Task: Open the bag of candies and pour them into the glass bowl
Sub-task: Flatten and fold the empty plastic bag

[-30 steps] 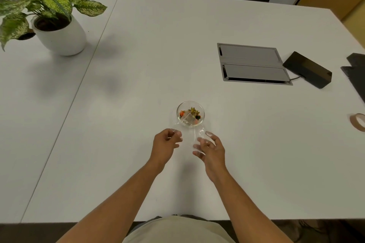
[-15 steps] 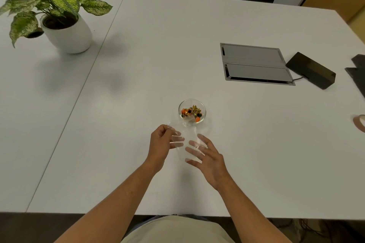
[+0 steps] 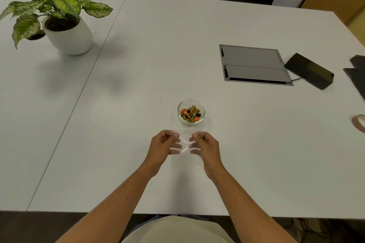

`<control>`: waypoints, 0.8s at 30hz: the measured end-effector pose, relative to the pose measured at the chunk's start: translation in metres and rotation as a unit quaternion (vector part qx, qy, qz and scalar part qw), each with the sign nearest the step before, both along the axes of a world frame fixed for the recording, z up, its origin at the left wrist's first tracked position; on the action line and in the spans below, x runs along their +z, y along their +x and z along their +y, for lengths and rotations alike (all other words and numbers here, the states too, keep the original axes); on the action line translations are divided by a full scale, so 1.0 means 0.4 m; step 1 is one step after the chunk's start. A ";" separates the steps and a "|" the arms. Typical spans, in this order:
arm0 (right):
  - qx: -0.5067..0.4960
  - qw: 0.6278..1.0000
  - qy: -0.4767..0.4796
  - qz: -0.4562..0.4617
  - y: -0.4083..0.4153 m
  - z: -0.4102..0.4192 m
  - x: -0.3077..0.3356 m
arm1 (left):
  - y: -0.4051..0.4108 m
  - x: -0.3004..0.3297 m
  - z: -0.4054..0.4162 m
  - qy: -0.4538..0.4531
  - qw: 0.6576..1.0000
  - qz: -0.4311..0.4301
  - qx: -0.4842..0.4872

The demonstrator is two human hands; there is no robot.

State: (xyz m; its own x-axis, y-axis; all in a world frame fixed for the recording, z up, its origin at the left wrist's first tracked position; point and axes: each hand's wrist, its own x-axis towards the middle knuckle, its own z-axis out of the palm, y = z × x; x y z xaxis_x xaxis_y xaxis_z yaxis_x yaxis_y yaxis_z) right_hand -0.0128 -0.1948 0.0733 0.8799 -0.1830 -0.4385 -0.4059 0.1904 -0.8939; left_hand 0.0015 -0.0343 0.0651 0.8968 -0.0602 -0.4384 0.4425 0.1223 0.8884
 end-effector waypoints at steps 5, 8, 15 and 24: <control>-0.011 0.999 0.041 0.016 -0.013 0.014 -0.008 | -0.008 -0.006 -0.001 0.014 0.999 -0.007 0.038; -0.012 0.998 0.053 0.013 -0.014 0.014 -0.009 | -0.010 -0.006 0.002 0.006 0.999 -0.008 0.041; -0.022 0.998 0.060 0.013 -0.006 0.016 -0.002 | -0.009 0.002 0.008 -0.017 0.999 -0.016 0.036; -0.011 0.998 0.063 0.012 -0.006 0.024 -0.002 | -0.014 0.004 0.001 0.000 0.999 -0.024 0.028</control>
State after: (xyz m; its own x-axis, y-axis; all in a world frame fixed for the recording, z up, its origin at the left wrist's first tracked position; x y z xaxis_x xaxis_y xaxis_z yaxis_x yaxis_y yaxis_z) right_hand -0.0153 -0.1854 0.0724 0.8648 -0.1447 -0.4809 -0.4222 0.3091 -0.8522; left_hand -0.0042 -0.0339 0.0668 0.9189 -0.0101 -0.3944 0.3916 0.1463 0.9084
